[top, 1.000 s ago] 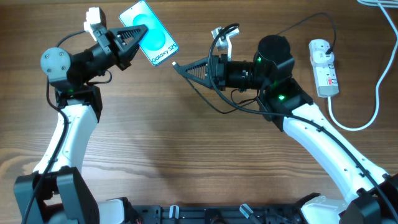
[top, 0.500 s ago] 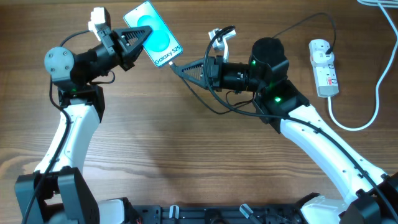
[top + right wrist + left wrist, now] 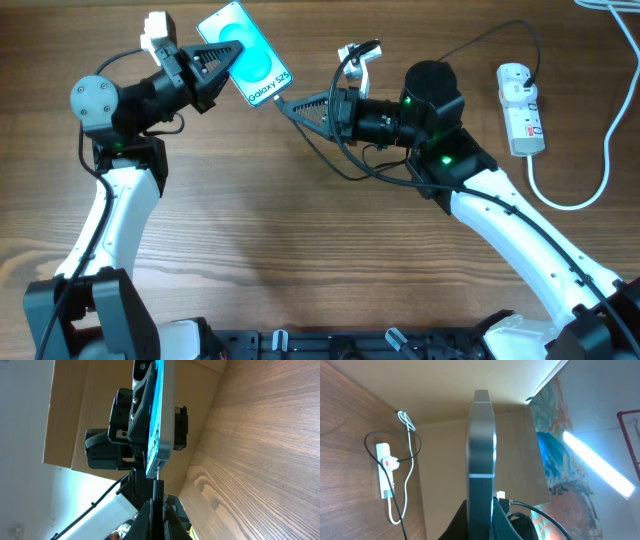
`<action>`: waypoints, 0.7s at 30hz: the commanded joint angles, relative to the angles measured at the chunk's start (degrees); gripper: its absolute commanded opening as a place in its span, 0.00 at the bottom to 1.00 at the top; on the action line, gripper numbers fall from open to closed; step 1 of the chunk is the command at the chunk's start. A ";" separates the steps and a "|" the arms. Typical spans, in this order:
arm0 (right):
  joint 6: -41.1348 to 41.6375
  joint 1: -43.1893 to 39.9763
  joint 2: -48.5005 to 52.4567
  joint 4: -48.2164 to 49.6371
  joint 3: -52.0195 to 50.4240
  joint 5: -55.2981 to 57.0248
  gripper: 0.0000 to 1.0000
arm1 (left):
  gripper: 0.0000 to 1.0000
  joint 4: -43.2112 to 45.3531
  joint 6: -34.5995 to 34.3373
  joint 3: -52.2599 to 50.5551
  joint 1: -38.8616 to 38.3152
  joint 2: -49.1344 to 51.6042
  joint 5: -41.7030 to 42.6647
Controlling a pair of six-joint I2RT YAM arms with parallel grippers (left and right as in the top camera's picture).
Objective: Plug charger to phone and switch on socket
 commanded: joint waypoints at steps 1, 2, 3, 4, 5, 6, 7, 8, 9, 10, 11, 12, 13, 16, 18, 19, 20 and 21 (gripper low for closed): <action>0.46 0.15 0.33 1.18 0.22 3.08 0.04 | 0.04 0.59 0.48 0.17 -0.17 -1.05 1.46; 0.85 0.15 0.33 2.01 0.22 3.08 0.04 | 0.04 0.61 0.50 0.17 -0.17 -1.05 1.62; 1.38 0.15 0.33 2.54 0.22 3.06 0.04 | 0.04 0.61 0.59 0.17 -0.17 -1.05 1.81; 1.97 0.15 0.33 3.23 0.22 3.06 0.04 | 0.04 0.59 0.76 0.17 -0.17 -1.05 1.90; 1.95 0.15 0.33 3.43 0.22 3.08 0.04 | 0.04 0.59 0.87 0.17 -0.17 -1.05 2.03; 1.99 0.15 0.33 3.52 0.22 3.08 0.04 | 0.04 0.59 0.87 0.17 -0.17 -1.05 2.05; 1.99 0.15 0.33 3.43 0.22 3.08 0.04 | 0.04 0.61 0.87 0.17 -0.17 -1.05 2.03; 1.97 0.15 0.33 3.28 0.22 3.08 0.04 | 0.04 0.61 0.87 0.17 -0.15 -1.05 2.03; 1.90 0.15 0.33 2.82 0.22 3.06 0.04 | 0.04 0.61 0.87 0.17 -0.17 -1.05 2.03; 1.77 0.15 0.33 2.05 0.22 2.89 0.04 | 0.04 0.61 0.87 0.17 -0.15 -1.05 2.01; 1.73 0.17 0.33 0.72 0.22 2.29 0.04 | 0.04 0.61 0.87 0.17 -0.15 -1.05 1.97; 1.75 0.15 0.33 -0.81 0.22 1.18 0.04 | 0.04 0.61 0.87 0.17 -0.15 -1.05 1.79; 1.75 0.04 0.33 -2.49 0.22 -0.15 0.04 | 0.04 0.61 0.90 0.17 -0.15 -1.05 1.75; 1.70 0.00 0.33 -2.49 0.22 -5.05 0.04 | 0.04 0.59 0.92 0.17 -0.15 -1.05 1.51; 1.68 -0.07 0.33 -2.43 0.22 -6.88 0.04 | 0.04 0.61 0.92 0.17 -0.15 -1.05 1.14; 1.68 -0.07 0.33 -2.05 0.22 -7.67 0.04 | 0.04 0.59 0.92 0.17 -0.15 -1.05 1.14; 1.70 -0.07 0.33 -1.38 0.22 -8.28 0.04 | 0.04 0.59 0.92 0.17 -0.15 -1.05 1.16; 1.70 -0.07 0.33 -0.98 0.22 -8.57 0.04 | 0.04 0.59 0.92 0.17 -0.15 -1.05 1.16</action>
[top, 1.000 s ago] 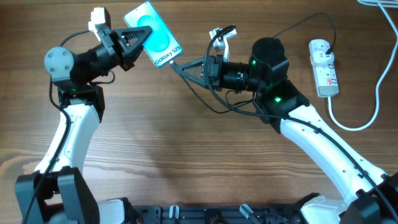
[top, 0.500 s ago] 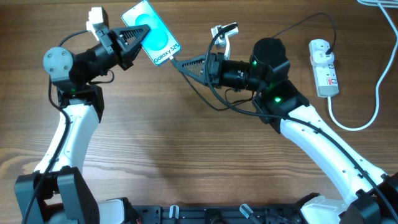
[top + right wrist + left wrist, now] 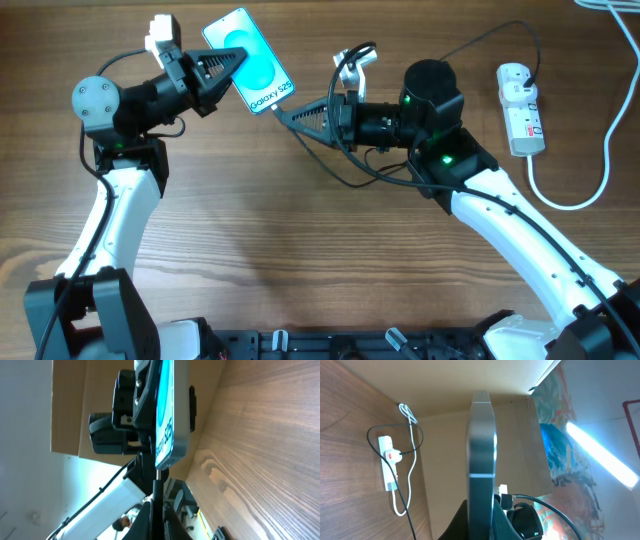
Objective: Plug charger to phone and switch on socket
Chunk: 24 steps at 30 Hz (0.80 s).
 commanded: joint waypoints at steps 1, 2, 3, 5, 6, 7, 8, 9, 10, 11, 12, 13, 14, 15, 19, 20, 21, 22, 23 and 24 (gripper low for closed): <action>0.11 0.00 0.39 0.87 -0.11 -2.93 0.04 | 0.04 0.61 -0.50 0.59 -0.13 -1.07 -1.22; -0.72 -0.13 0.39 1.07 -0.11 -2.89 0.04 | 0.04 0.61 -0.50 0.59 -0.13 -1.07 -1.22; -1.22 -0.37 0.39 1.07 -0.11 -2.67 0.04 | 0.04 0.61 -0.52 0.59 -0.13 -1.07 -1.20; -1.73 -1.07 0.39 1.01 -0.11 -2.32 0.04 | 0.04 0.63 -0.52 0.59 -0.13 -1.07 -1.22; -2.82 -1.31 0.39 0.72 -0.11 -1.81 0.04 | 0.04 0.61 -0.52 0.59 -0.13 -1.07 -1.22; -3.08 -1.44 0.39 -0.15 -0.11 -1.40 0.04 | 0.04 0.61 -0.52 0.59 -0.13 -1.07 -1.22; -4.24 -1.44 0.39 -1.05 -0.11 -1.03 0.04 | 0.04 0.63 -0.52 0.59 -0.13 -1.07 -1.22; -4.55 -1.44 0.39 -1.49 -0.11 -0.87 0.04 | 0.04 0.61 -0.52 0.59 -0.13 -1.07 -1.20; -4.57 -1.44 0.39 -1.57 -0.11 -0.66 0.04 | 0.04 0.61 -0.52 0.59 -0.13 -1.07 -1.22; -4.44 -1.44 0.39 -1.53 -0.11 -0.48 0.04 | 0.04 0.61 -0.52 0.59 -0.13 -1.07 -1.20; -4.44 -1.44 0.39 -1.55 -0.11 -0.22 0.04 | 0.04 0.61 -0.52 0.59 -0.13 -1.07 -1.20; -4.33 -1.44 0.39 -1.44 -0.11 0.11 0.04 | 0.04 0.61 -0.52 0.59 -0.13 -1.07 -1.20; -4.31 -1.44 0.39 -0.87 -0.11 0.20 0.04 | 0.04 0.61 -0.52 0.59 -0.13 -1.07 -1.20; -4.33 -1.44 0.39 -0.85 -0.11 0.90 0.04 | 0.04 0.61 -0.52 0.59 -0.13 -1.07 -1.20; -4.11 -1.44 0.39 0.17 -0.11 1.62 0.04 | 0.04 0.61 -0.50 0.59 -0.13 -1.07 -1.01; -4.07 -1.44 0.39 0.44 -0.11 1.62 0.04 | 0.04 0.61 -0.52 0.59 -0.13 -1.07 -1.01; -3.85 -1.44 0.39 0.42 -0.11 1.64 0.04 | 0.04 0.61 -0.50 0.59 -0.13 -1.07 -1.01; -3.67 -1.44 0.39 0.44 -0.11 1.64 0.04 | 0.04 0.61 -0.50 0.59 -0.15 -1.07 -1.01; -3.58 -1.44 0.39 0.37 -0.11 1.62 0.04 | 0.04 0.61 -0.50 0.59 -0.13 -1.07 -1.01; -3.45 -1.44 0.39 0.31 -0.11 1.62 0.04 | 0.04 0.63 -0.52 0.59 -0.13 -1.07 -1.01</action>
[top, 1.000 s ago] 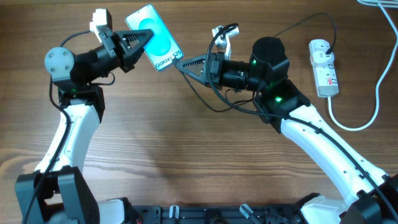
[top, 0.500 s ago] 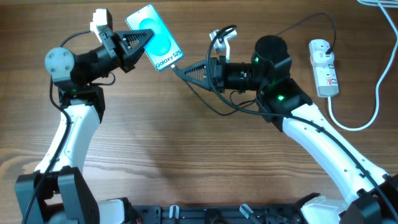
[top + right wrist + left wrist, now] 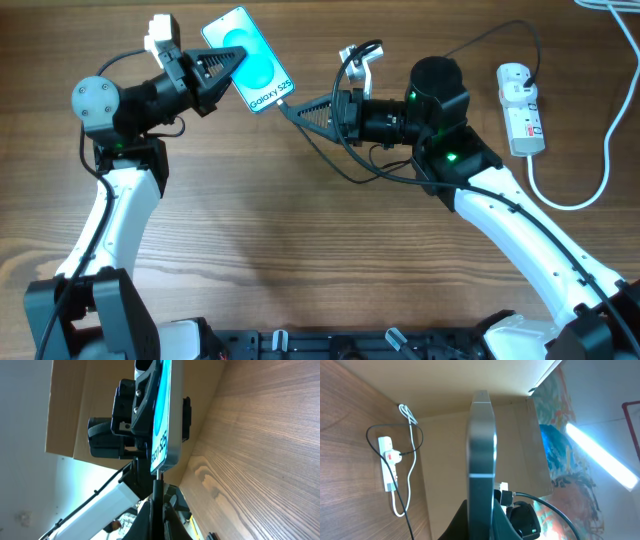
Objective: Plug charger to phone and switch on socket
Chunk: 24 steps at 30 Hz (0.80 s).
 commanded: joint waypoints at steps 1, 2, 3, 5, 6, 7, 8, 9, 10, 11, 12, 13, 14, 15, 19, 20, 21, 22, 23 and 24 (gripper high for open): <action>-0.37 -0.07 0.39 0.26 -0.09 1.01 0.04 | 0.04 0.61 -0.28 0.59 -0.13 -1.07 -0.79; -0.42 -0.04 0.39 0.04 -0.09 1.01 0.04 | 0.04 0.61 -0.28 0.59 -0.13 -1.07 -0.79; -0.42 -0.04 0.39 -0.22 -0.09 1.01 0.04 | 0.04 0.61 -0.28 0.59 -0.13 -1.07 -0.79; -0.44 -0.02 0.39 -1.31 -0.09 0.96 0.04 | 0.04 0.61 -0.28 0.59 -0.13 -1.07 -0.79; -0.44 -0.02 0.39 -1.44 -0.09 0.98 0.04 | 0.04 0.61 -0.28 0.59 -0.13 -1.07 -0.79; -0.42 -0.02 0.39 -1.42 -0.09 0.98 0.04 | 0.04 0.61 -0.28 0.59 -0.13 -1.07 -0.79; -0.42 -0.02 0.39 -1.42 -0.09 1.01 0.04 | 0.04 0.61 -0.28 0.59 -0.13 -1.07 -0.79; -0.39 -0.02 0.39 -1.40 -0.09 1.03 0.04 | 0.04 0.61 -0.28 0.59 -0.13 -1.07 -0.79; -0.11 -0.02 0.39 -1.38 -0.09 1.03 0.04 | 0.04 0.61 -0.28 0.59 -0.13 -1.07 -0.79; 0.28 -0.02 0.39 -1.38 -0.09 1.03 0.04 | 0.04 0.61 -0.28 0.59 -0.13 -1.07 -0.79; 0.26 -0.02 0.39 -1.36 -0.09 1.07 0.04 | 0.04 0.61 -0.28 0.59 -0.13 -1.07 -0.79; 0.39 -0.02 0.39 -1.16 -0.09 1.07 0.04 | 0.04 0.61 -0.28 0.59 -0.13 -1.07 -0.79; 0.72 -0.02 0.39 -1.11 -0.09 1.29 0.04 | 0.04 0.61 -0.26 0.59 -0.13 -1.07 -0.79; 1.42 -0.02 0.39 -0.92 -0.09 1.51 0.04 | 0.04 0.63 -0.24 0.59 -0.13 -1.07 -0.79; 1.97 0.76 0.39 -0.70 -0.09 3.19 0.04 | 0.04 0.61 0.57 0.59 -0.15 -1.07 -0.79; 1.95 1.18 0.39 -0.59 -0.09 3.69 0.04 | 0.04 0.61 0.63 0.59 -0.13 -1.07 -0.76; 1.95 1.51 0.39 -0.59 -0.09 4.07 0.04 | 0.04 0.61 0.63 0.59 -0.15 -1.07 -0.76; 1.97 1.62 0.39 -0.50 -0.09 4.02 0.04 | 0.04 0.61 0.61 0.59 -0.13 -1.07 -0.79; 1.62 1.62 0.39 -0.70 -0.09 3.98 0.04 | 0.04 0.61 0.81 0.59 -0.13 -1.07 -0.76; -1.09 1.60 0.39 -2.23 -0.09 3.82 0.04 | 0.04 0.61 1.03 0.59 -0.07 -1.07 -0.83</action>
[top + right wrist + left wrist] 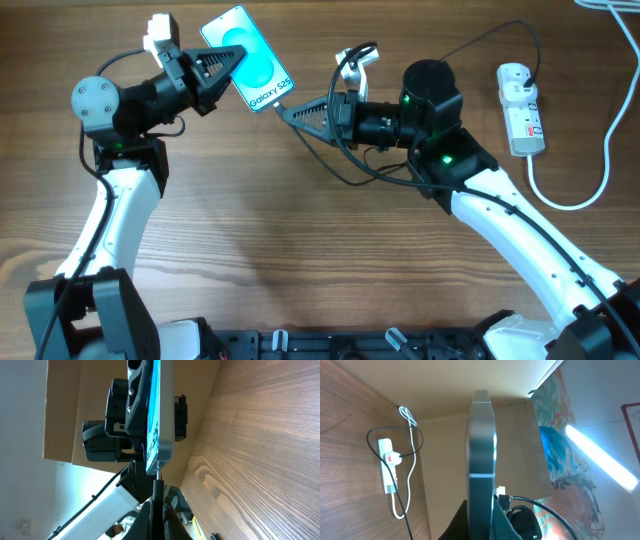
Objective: Plug charger to phone and switch on socket
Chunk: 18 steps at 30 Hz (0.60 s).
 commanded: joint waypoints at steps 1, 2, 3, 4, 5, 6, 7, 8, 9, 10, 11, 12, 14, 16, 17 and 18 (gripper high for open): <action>-6.99 0.13 0.39 -4.55 -0.11 1.27 0.04 | 0.04 0.59 1.20 0.59 0.20 -1.07 -0.28; -11.30 0.02 0.39 -9.07 -0.11 1.49 0.04 | 0.04 0.55 1.92 0.59 0.57 -1.01 -0.24; -17.05 -0.22 0.39 -15.52 -0.11 2.60 0.04 | 0.04 -0.22 2.73 0.59 1.01 -1.01 -0.22; -23.91 -0.70 0.42 -22.32 -0.11 4.63 0.04 | 0.04 -2.29 4.00 0.59 1.57 -0.96 -0.22; -29.90 -1.44 0.42 -27.63 -0.11 8.31 0.04 | 0.04 -4.20 5.35 0.59 1.84 -0.98 -0.22; -35.15 -2.29 0.42 -32.15 -0.11 12.98 0.04 | 0.04 -7.10 7.32 0.59 1.90 -0.98 -0.20; -40.44 -3.13 0.46 -35.95 -0.11 19.04 0.04 | 0.04 -10.05 9.40 0.59 1.86 -0.96 -0.20; -44.50 -3.48 0.55 -38.88 -0.11 26.32 0.04 | 0.04 -13.38 11.91 0.59 1.60 -0.96 -0.20; -47.93 -3.48 1.01 -41.09 -0.11 34.01 0.04 | 0.04 -17.46 15.28 0.59 1.22 -0.96 -0.26; -52.70 -3.48 2.34 -41.68 -0.11 36.83 0.04 | 0.04 -20.98 18.69 0.59 0.68 -0.96 -0.48; -55.41 -3.48 3.61 -41.55 -0.11 36.85 0.04 | 0.04 -23.67 20.98 0.59 0.17 -0.96 -0.87; -56.43 -3.48 5.60 -41.29 -0.11 37.75 0.04 | 0.04 -26.27 23.19 0.59 -0.28 -0.96 -1.42; -56.41 -3.48 11.87 -39.67 -0.11 38.71 0.04 | 0.04 -34.01 29.55 0.59 -1.62 -0.96 -3.54; -56.65 -3.48 17.62 -37.00 -0.11 38.71 0.04 | 0.04 -41.27 35.28 0.59 -2.91 -0.96 -6.69; -56.72 -3.52 19.08 -36.04 -0.11 38.69 0.04 | 0.04 -43.34 37.16 0.59 -3.23 -0.96 -7.82; -56.81 -3.63 20.79 -34.64 -0.11 38.69 0.04 | 0.04 -45.97 39.15 0.59 -3.56 -0.96 -9.88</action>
